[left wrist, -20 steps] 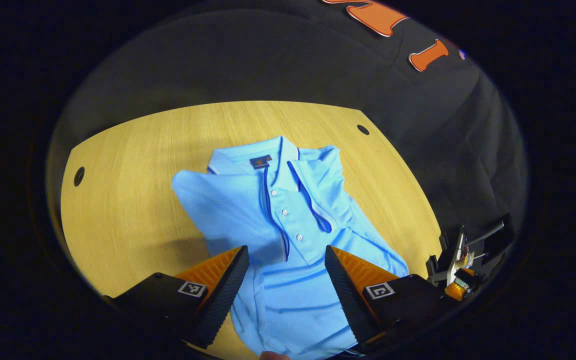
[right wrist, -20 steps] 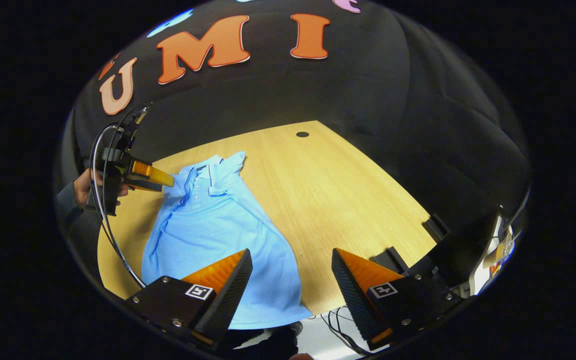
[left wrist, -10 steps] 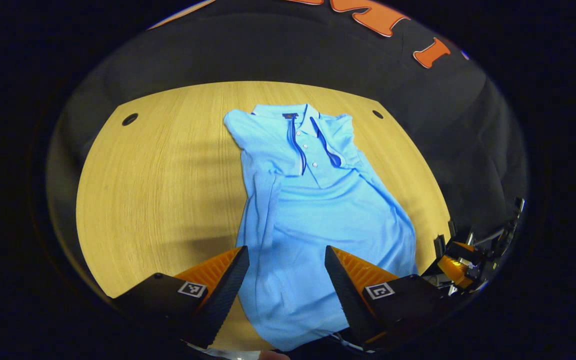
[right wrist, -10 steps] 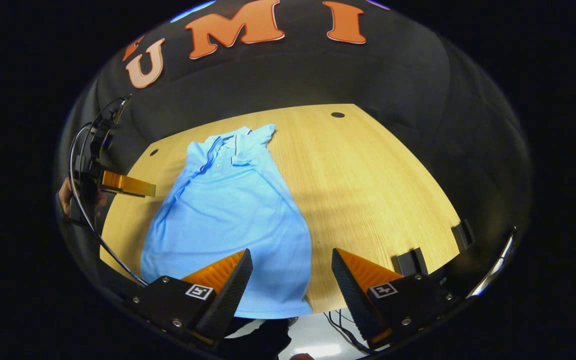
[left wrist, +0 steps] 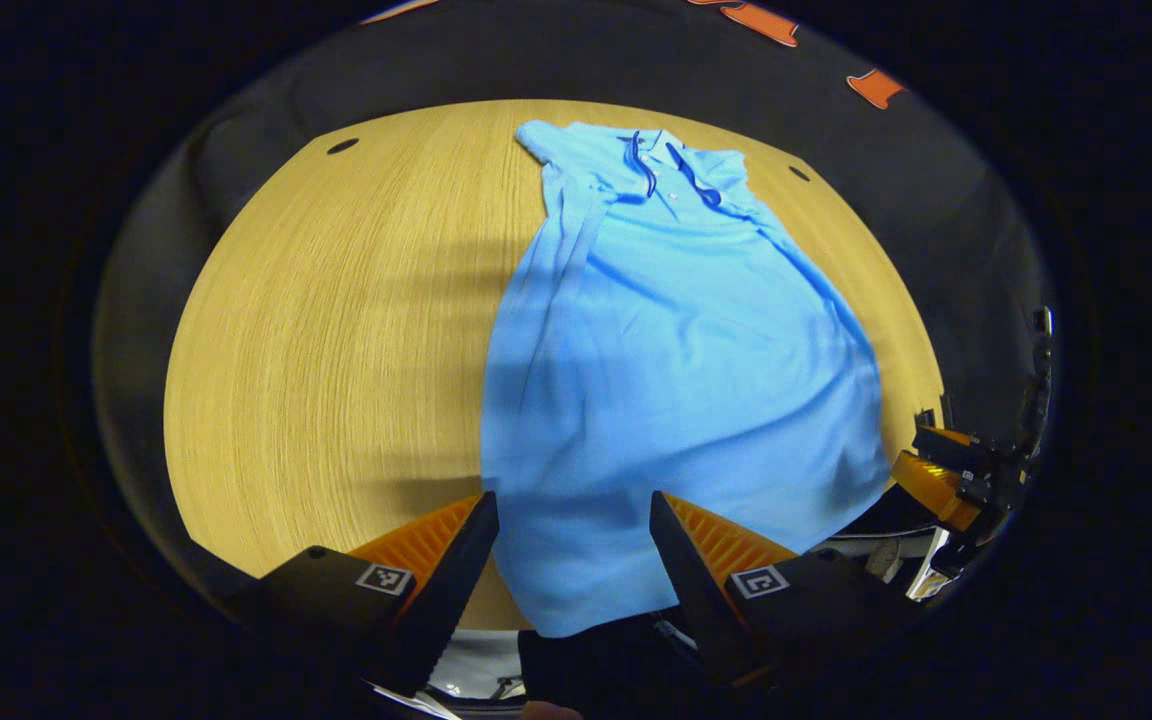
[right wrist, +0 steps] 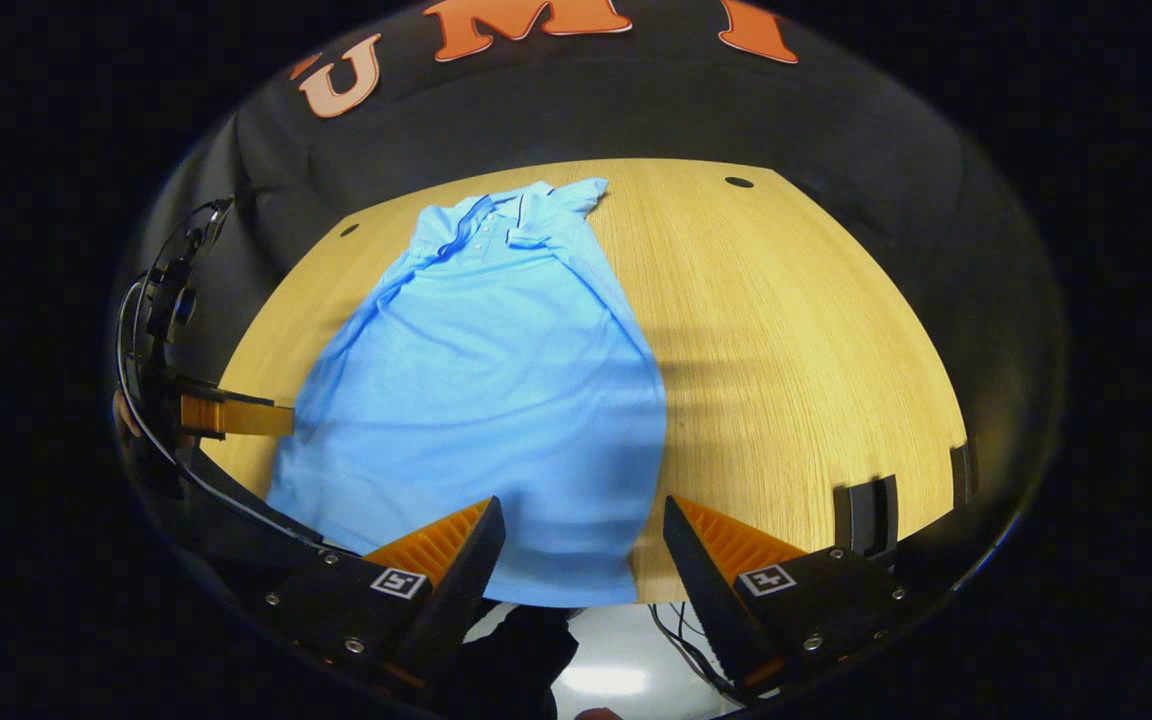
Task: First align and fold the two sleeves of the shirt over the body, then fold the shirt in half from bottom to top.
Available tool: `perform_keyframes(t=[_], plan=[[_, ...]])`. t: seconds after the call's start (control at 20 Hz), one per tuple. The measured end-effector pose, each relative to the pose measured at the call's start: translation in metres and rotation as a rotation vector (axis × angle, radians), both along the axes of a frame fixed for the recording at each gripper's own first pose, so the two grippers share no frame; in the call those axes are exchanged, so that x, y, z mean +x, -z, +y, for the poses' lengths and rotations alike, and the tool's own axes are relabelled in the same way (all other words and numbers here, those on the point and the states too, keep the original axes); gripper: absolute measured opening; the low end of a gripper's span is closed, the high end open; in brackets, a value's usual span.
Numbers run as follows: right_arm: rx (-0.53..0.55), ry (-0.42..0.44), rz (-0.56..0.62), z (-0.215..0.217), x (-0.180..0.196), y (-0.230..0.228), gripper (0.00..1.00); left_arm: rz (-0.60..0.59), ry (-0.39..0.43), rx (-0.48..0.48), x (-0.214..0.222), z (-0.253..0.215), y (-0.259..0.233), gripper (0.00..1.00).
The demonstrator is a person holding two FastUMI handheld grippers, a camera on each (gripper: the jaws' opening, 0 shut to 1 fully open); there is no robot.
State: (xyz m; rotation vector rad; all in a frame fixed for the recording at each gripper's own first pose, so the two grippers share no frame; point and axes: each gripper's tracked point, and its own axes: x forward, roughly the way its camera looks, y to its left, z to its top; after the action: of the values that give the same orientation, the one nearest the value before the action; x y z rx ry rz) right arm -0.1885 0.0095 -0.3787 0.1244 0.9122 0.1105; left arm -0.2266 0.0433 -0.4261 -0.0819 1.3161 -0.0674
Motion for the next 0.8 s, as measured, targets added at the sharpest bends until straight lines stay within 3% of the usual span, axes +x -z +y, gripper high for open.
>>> perform_keyframes(t=[0.25,0.7,0.8], plan=[[-0.036,-0.028,0.059,0.005,-0.016,0.024,0.98,0.042,-0.057,0.031,-0.038,0.006,0.013,0.99],[-0.065,-0.032,0.096,0.010,-0.020,0.041,0.96,0.083,-0.016,0.134,-0.060,0.007,0.027,0.98],[-0.104,-0.031,0.100,0.003,-0.017,0.042,0.89,0.100,-0.030,0.133,-0.060,0.005,0.028,0.93]])
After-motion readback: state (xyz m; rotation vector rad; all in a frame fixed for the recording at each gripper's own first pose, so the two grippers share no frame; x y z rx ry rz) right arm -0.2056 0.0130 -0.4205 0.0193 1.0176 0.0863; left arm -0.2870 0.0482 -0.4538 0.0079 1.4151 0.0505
